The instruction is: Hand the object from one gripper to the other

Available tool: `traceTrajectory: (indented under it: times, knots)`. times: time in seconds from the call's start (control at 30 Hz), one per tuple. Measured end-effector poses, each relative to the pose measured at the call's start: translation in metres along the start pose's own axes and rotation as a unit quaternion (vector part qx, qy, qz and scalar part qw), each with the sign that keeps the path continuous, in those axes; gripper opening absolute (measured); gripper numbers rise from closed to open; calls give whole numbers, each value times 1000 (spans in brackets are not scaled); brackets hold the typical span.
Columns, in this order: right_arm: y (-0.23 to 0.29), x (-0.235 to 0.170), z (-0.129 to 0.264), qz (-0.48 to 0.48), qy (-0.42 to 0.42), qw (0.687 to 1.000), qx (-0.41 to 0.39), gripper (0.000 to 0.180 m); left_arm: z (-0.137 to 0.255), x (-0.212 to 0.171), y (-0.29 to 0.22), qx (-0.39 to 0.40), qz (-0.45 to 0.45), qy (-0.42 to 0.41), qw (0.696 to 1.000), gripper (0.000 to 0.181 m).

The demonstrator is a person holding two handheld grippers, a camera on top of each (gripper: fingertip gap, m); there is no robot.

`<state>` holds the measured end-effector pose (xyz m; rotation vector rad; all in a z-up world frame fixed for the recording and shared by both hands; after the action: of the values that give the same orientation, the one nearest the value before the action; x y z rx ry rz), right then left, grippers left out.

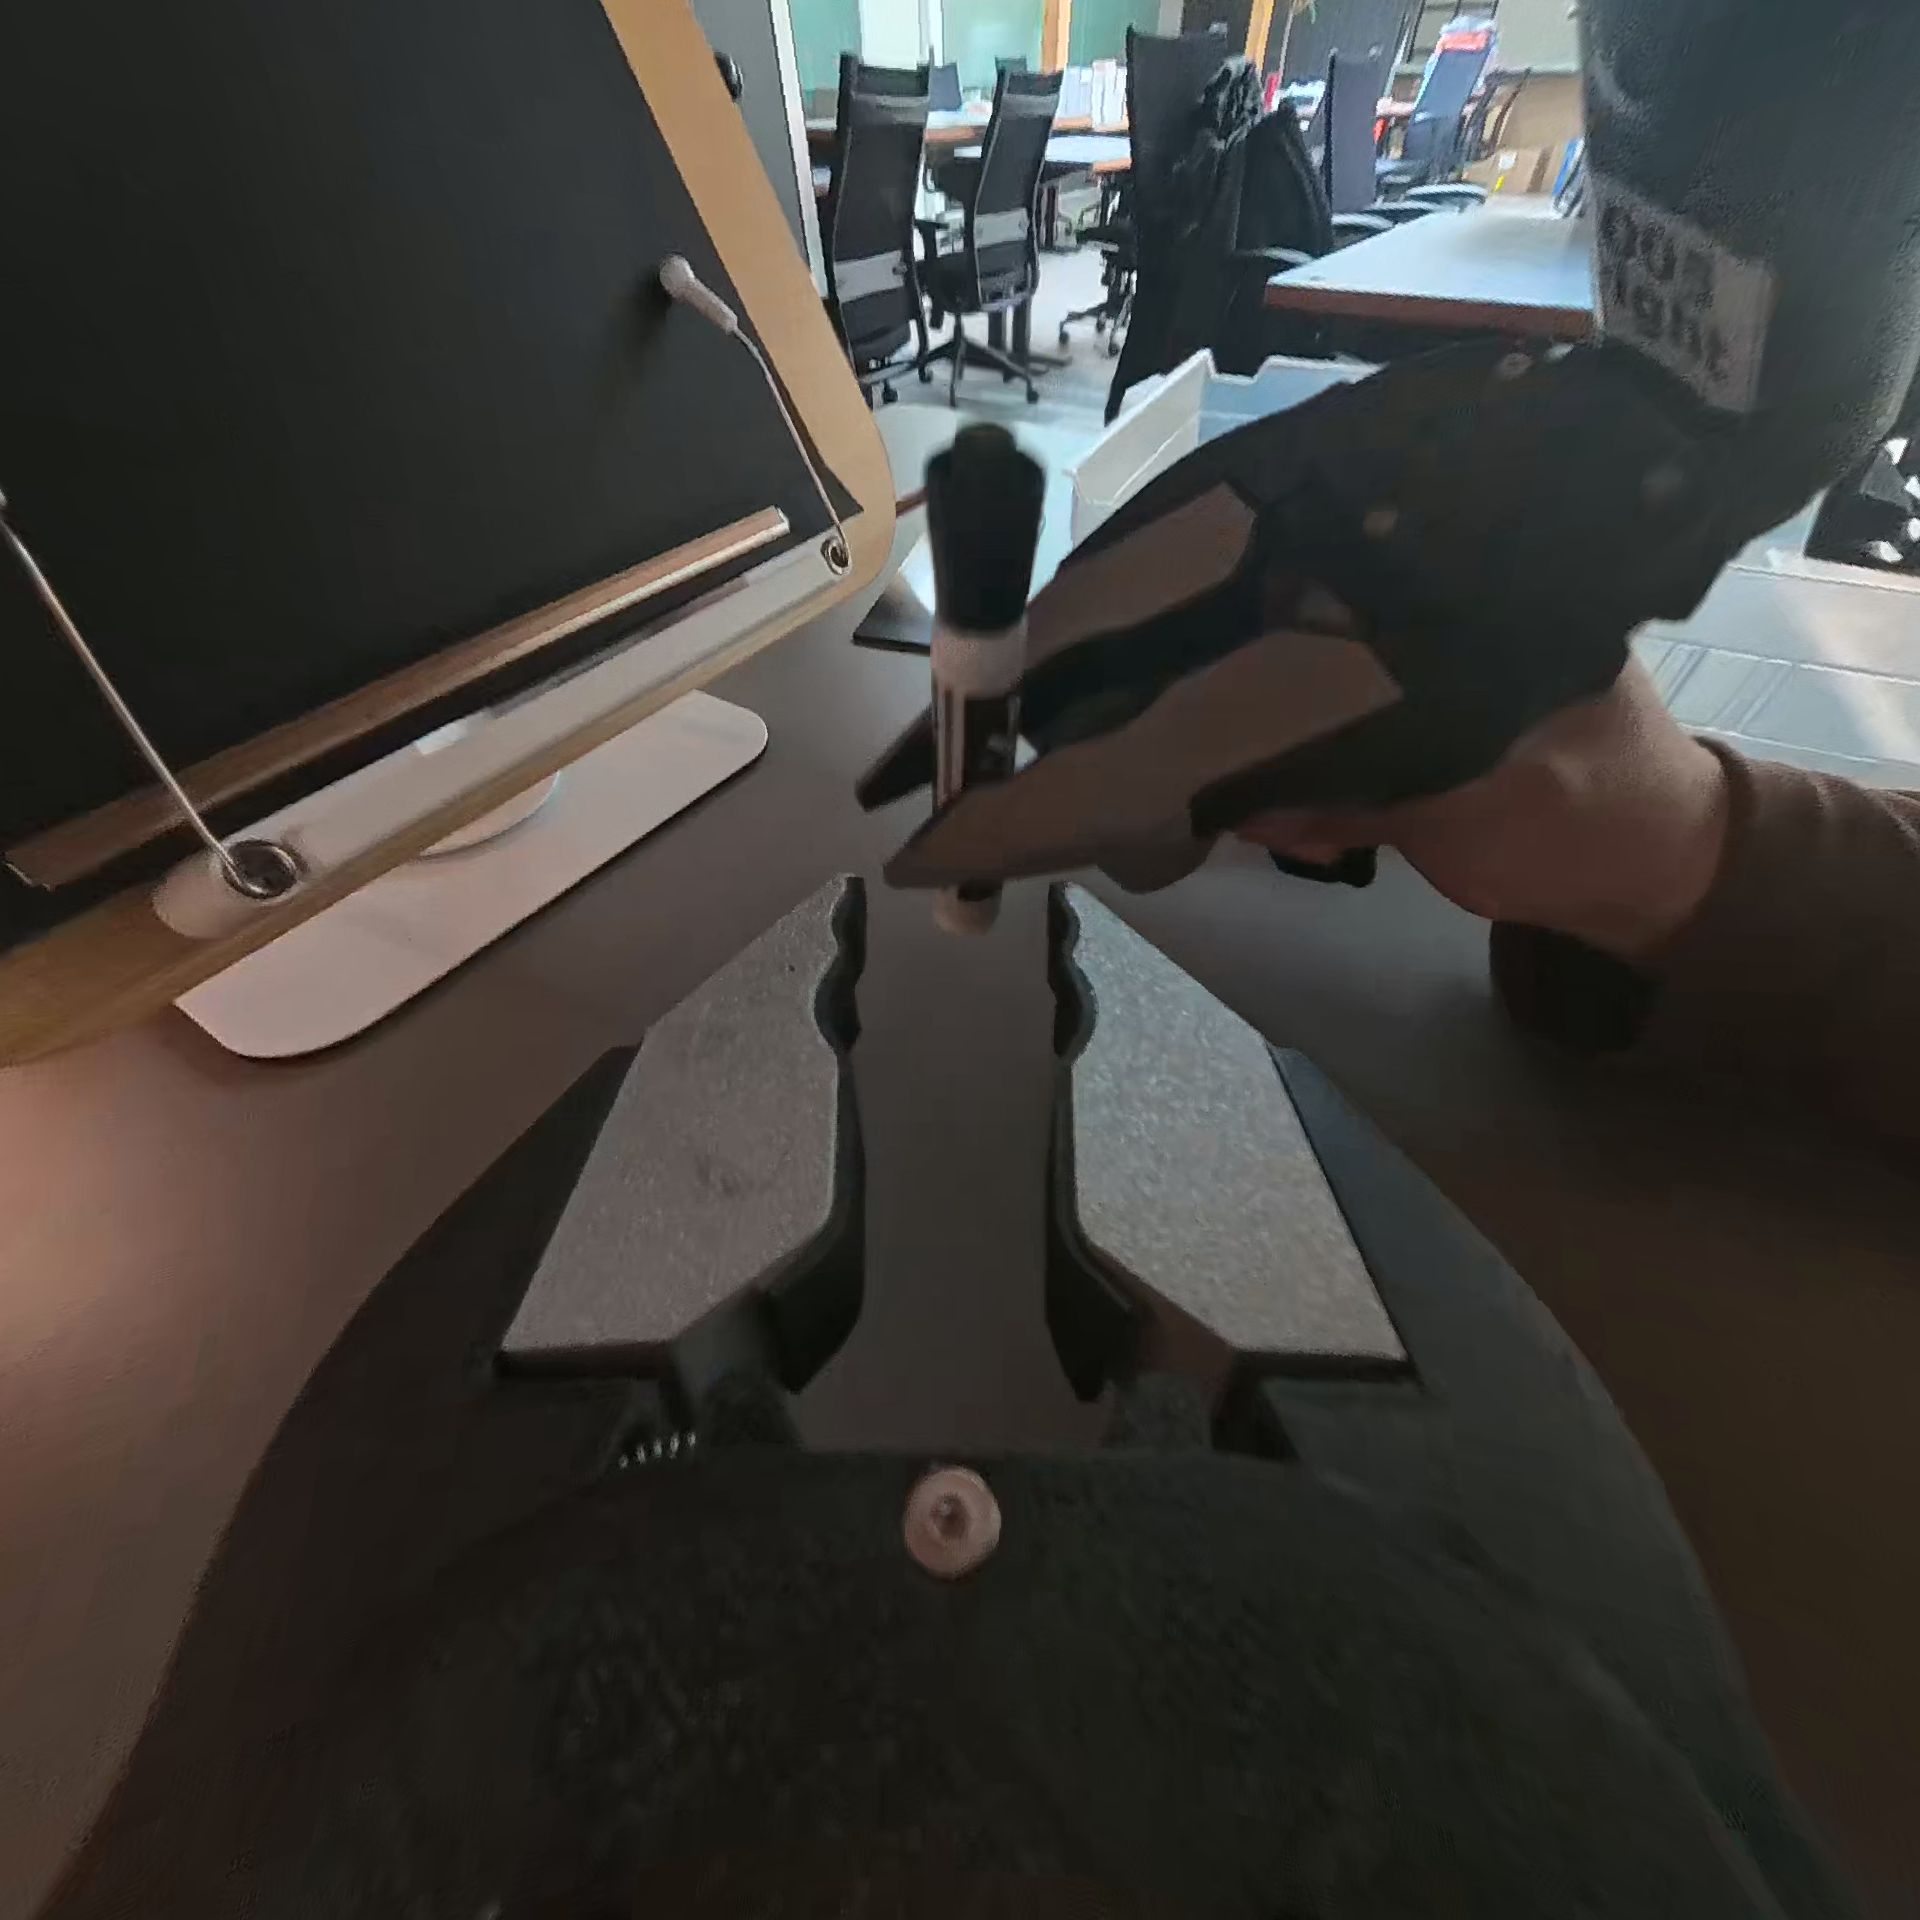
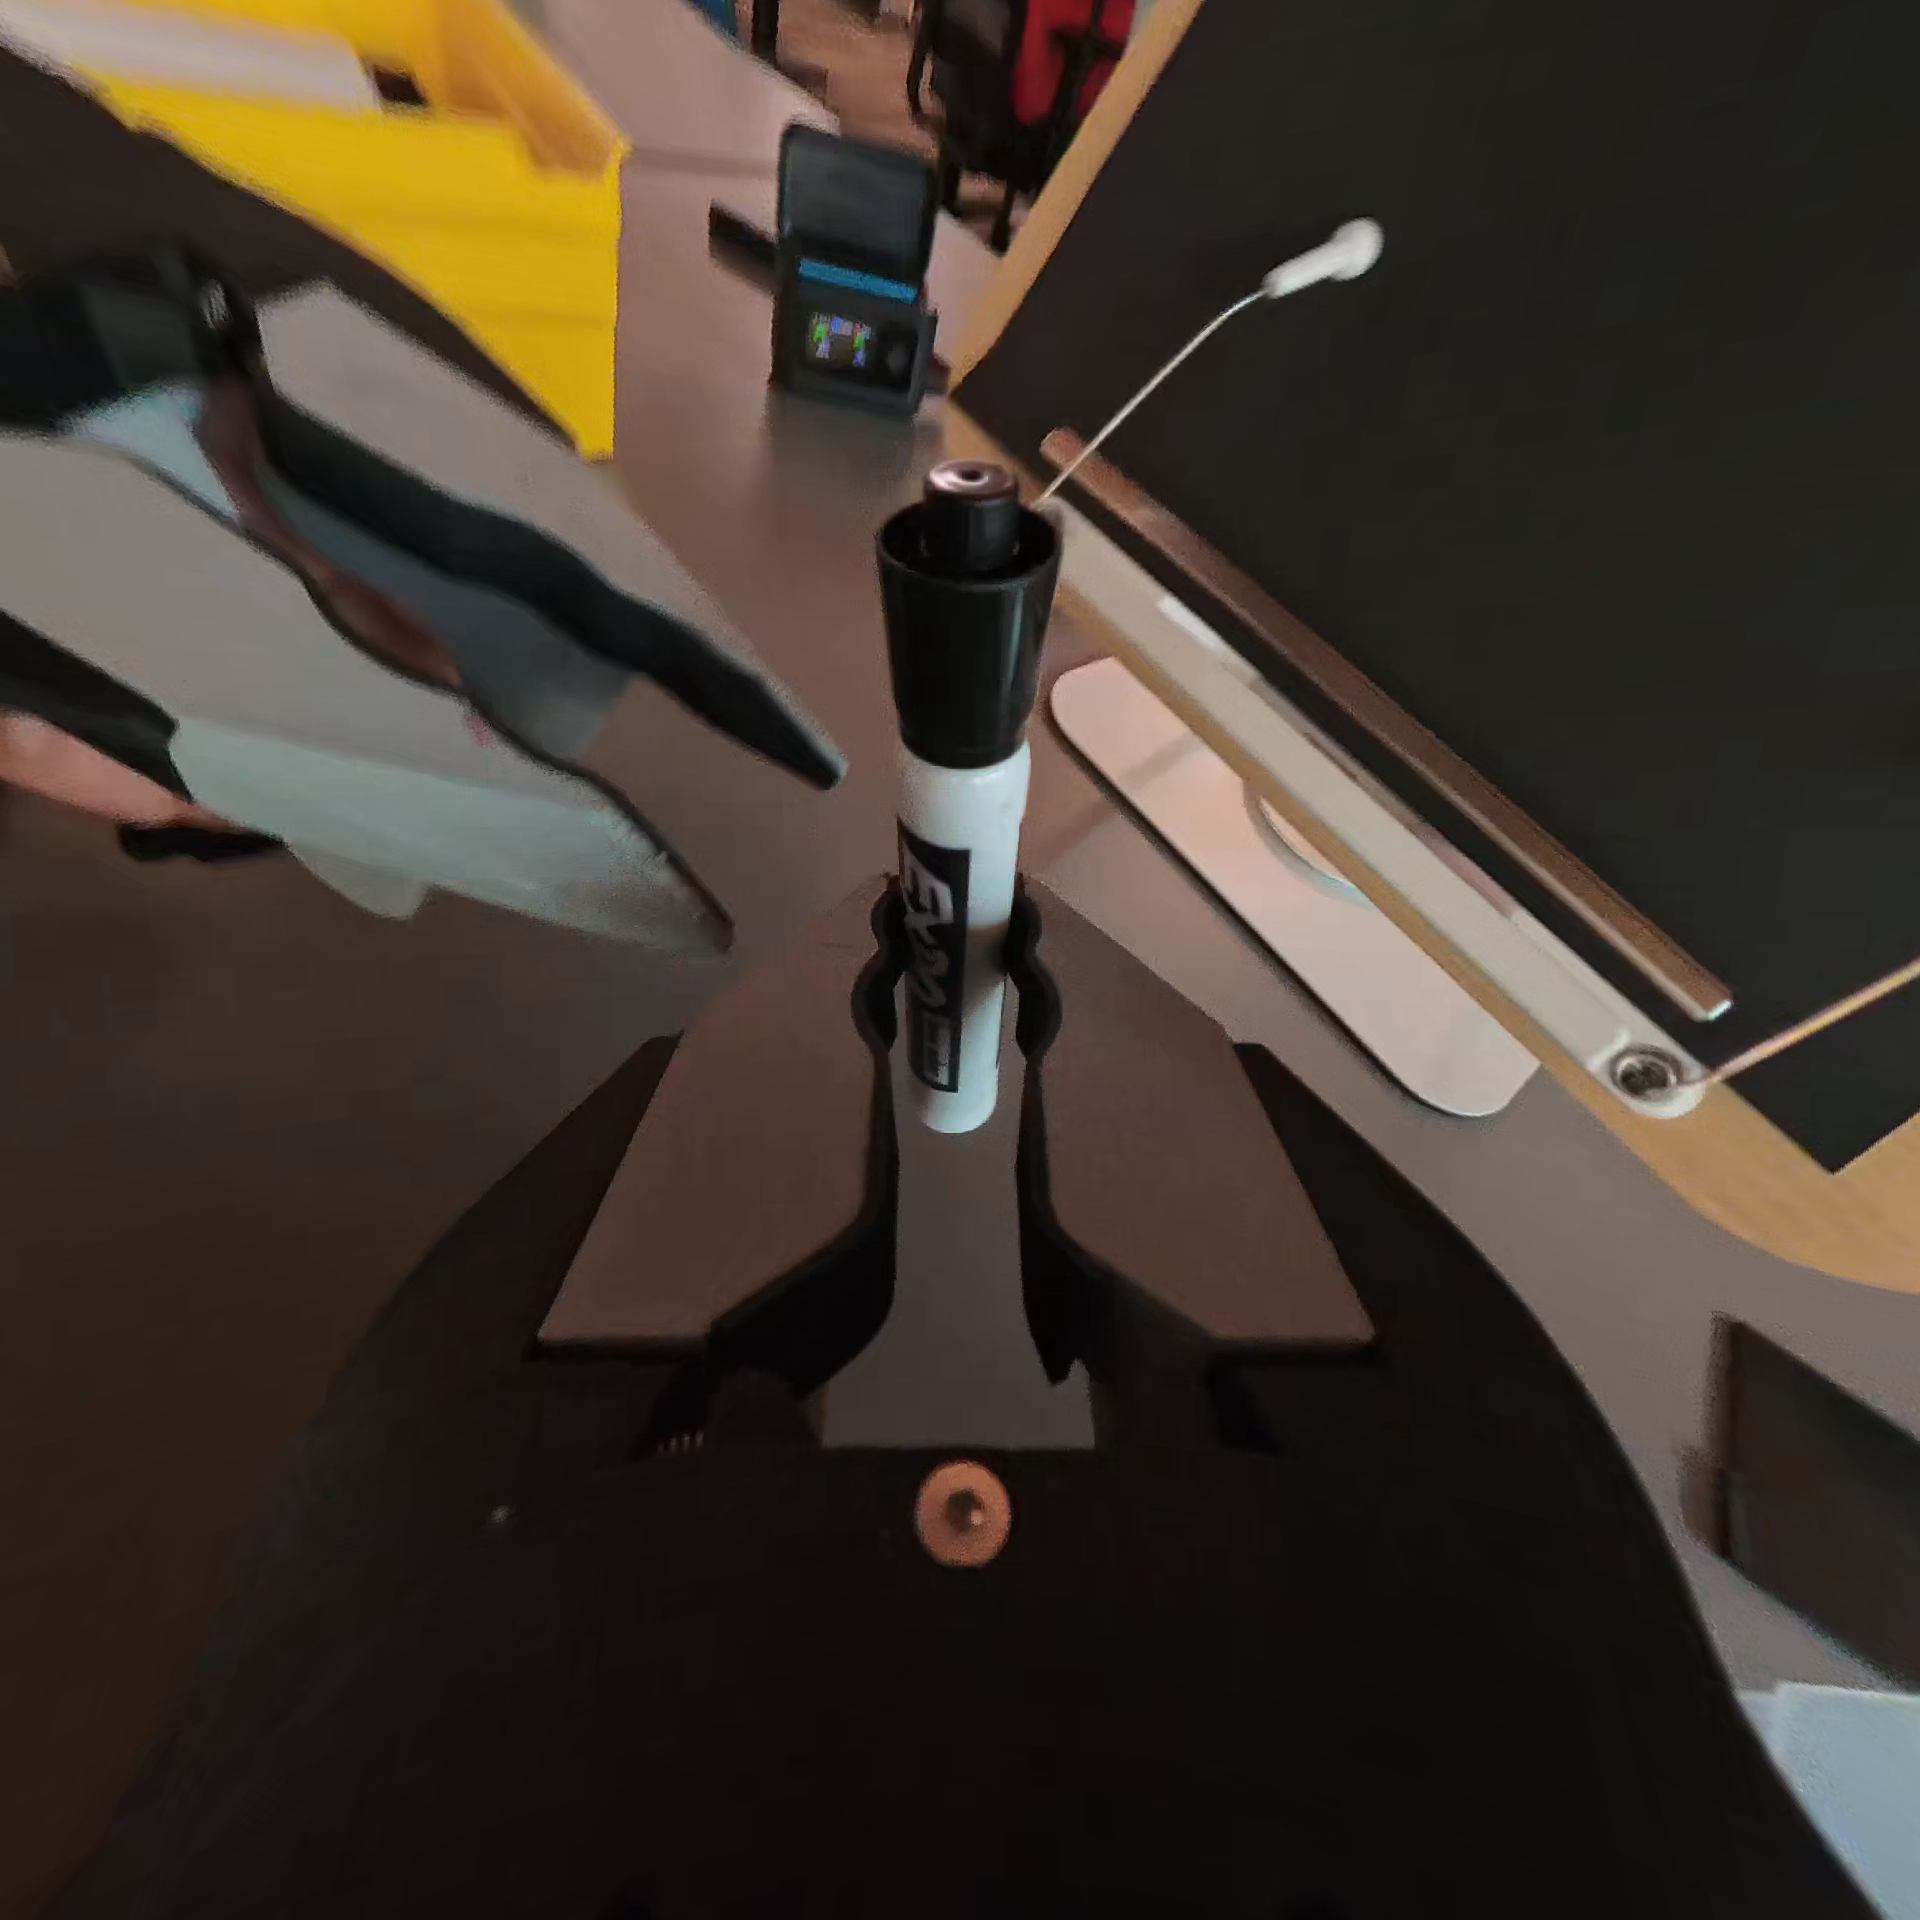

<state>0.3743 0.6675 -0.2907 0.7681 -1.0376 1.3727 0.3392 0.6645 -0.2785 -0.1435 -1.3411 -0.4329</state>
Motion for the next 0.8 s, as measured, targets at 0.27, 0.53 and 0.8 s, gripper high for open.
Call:
traceTrajectory:
  times: [0.27, 0.53, 0.8]
  knots:
    - [40, -6, -10, 92, 31, 995, 32, 16, 4, 14, -8, 0, -32, -34, 999, 15]
    - [31, -1, -7, 43, 5, 998, 35, 22, 6, 18, -3, 44, -139, -21, 989, 15]
    - [37, 32, 19, -310, -80, 900, 296, 59, 39, 62, -13, 237, -481, -113, 836, 15]
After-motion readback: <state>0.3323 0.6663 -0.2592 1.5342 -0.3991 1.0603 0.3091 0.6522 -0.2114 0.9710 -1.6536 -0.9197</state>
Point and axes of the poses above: each gripper's, where its closed fingertips meet, z back along the fingers, x out of its top, y = z × x across the jaws, the point moved 1 cm from there along z, back along the fingers, and after that the axes turned 8 degrees about -z, right-handed, at the moved point
